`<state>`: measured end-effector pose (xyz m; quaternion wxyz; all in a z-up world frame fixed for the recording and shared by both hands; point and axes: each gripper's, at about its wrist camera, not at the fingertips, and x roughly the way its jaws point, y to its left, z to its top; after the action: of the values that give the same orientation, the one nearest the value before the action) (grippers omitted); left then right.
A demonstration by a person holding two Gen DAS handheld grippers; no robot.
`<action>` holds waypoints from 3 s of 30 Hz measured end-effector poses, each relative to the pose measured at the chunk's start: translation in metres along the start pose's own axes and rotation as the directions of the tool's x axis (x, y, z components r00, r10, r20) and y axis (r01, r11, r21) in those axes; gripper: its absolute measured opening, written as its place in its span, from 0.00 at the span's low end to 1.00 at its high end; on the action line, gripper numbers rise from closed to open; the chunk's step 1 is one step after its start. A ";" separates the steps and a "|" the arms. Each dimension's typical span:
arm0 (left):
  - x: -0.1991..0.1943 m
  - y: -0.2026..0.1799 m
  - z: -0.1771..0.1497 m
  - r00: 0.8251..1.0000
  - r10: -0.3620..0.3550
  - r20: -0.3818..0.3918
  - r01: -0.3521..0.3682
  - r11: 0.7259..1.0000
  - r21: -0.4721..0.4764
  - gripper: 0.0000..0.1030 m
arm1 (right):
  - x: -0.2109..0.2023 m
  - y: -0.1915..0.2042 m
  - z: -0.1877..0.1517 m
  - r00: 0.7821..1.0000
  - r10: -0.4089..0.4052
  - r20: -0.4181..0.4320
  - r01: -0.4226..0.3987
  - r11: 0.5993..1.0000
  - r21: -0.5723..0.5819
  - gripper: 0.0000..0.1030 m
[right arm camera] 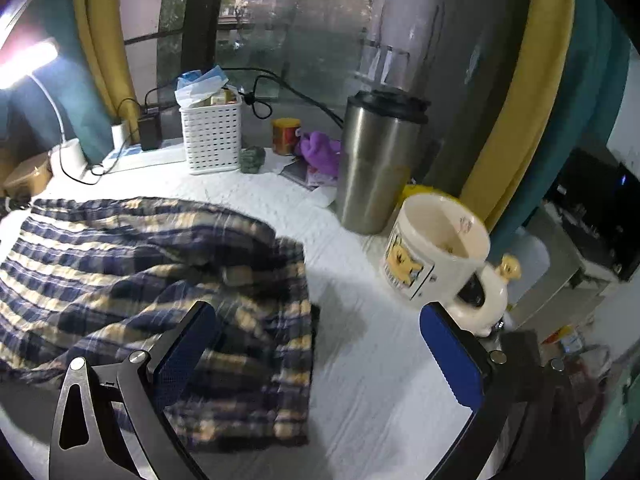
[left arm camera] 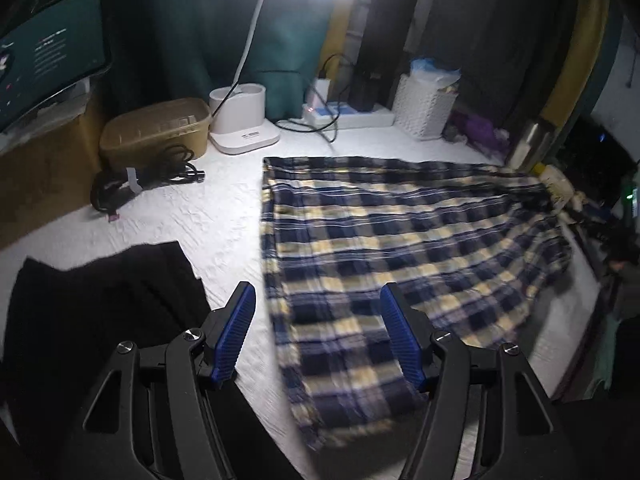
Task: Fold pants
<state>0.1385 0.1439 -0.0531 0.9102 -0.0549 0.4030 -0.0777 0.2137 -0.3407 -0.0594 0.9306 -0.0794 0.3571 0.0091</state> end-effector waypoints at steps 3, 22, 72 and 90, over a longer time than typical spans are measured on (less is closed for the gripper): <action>-0.001 -0.003 -0.014 1.000 -0.008 -0.005 0.008 0.999 -0.032 0.63 | 0.003 -0.007 -0.013 0.998 0.055 -0.026 -0.053 0.995 0.081 0.88; 0.012 -0.017 -0.038 0.999 0.046 -0.014 -0.046 0.999 0.010 0.01 | 0.013 0.003 -0.049 0.979 0.197 -0.054 -0.187 0.971 0.146 0.21; 0.011 -0.001 -0.039 0.996 0.085 -0.035 -0.089 0.990 -0.111 0.26 | 0.044 0.011 -0.046 0.919 0.394 -0.034 -0.349 0.848 0.398 0.17; 0.095 0.027 0.036 0.994 -0.043 -0.104 0.038 0.998 -0.042 0.44 | 0.029 0.021 -0.048 0.980 0.163 -0.118 -0.143 0.975 0.168 0.37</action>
<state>0.2304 0.1544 -0.1023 0.8848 -0.0769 0.4505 -0.0909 0.2017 -0.3283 -0.1167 0.9051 0.0224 0.4219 0.0471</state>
